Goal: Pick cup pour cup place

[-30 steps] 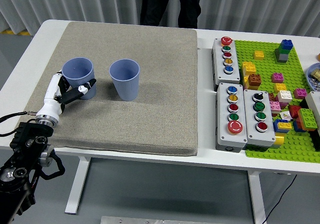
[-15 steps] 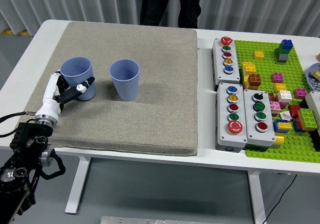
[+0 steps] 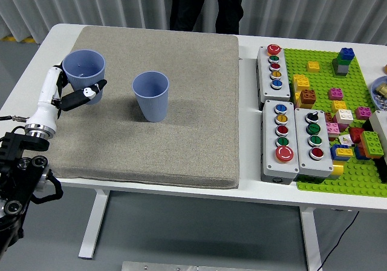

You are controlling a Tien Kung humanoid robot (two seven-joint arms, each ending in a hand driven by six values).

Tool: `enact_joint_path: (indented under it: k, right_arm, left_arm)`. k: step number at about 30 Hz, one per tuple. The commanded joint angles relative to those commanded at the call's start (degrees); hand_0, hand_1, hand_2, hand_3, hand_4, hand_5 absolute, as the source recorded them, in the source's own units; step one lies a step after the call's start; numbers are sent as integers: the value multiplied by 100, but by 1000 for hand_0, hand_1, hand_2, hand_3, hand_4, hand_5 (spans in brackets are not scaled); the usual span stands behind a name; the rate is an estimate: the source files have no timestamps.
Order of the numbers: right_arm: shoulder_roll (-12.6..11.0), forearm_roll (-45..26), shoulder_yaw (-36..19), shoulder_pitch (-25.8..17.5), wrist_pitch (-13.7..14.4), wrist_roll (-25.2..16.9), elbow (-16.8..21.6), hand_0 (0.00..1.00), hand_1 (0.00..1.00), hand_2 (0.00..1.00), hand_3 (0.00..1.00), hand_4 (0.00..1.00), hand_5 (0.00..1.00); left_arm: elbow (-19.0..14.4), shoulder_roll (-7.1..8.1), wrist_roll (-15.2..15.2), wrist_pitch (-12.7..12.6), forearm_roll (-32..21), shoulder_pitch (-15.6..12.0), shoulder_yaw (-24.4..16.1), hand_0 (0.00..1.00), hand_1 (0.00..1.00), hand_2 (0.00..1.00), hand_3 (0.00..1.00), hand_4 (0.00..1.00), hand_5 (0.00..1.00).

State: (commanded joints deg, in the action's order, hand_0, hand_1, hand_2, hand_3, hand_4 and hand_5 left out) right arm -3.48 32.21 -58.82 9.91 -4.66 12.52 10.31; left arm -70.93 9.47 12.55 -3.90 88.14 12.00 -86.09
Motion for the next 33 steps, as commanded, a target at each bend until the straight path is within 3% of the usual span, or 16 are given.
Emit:
enact_joint_path:
  k: [8,22,33]
  right_arm:
    - [-23,-5,-2,-19,10,-7,0,676,676,684,643,432,171]
    - [-56,-66,16,32,28,-32,0,678,676,684,643,433,173]
    - [-72,-57,3,47,36,-33,0,678,676,684,642,436,173]
  left_arm:
    - [-371,238,-220,22,764,99,97,542,524,592,585,656,53]
    - [-1018,442,-613,245,2359,277,383,544,521,594,587,658,63]
    - [-1399,624,-925,468,3971,409,627,545,520,590,583,657,66]
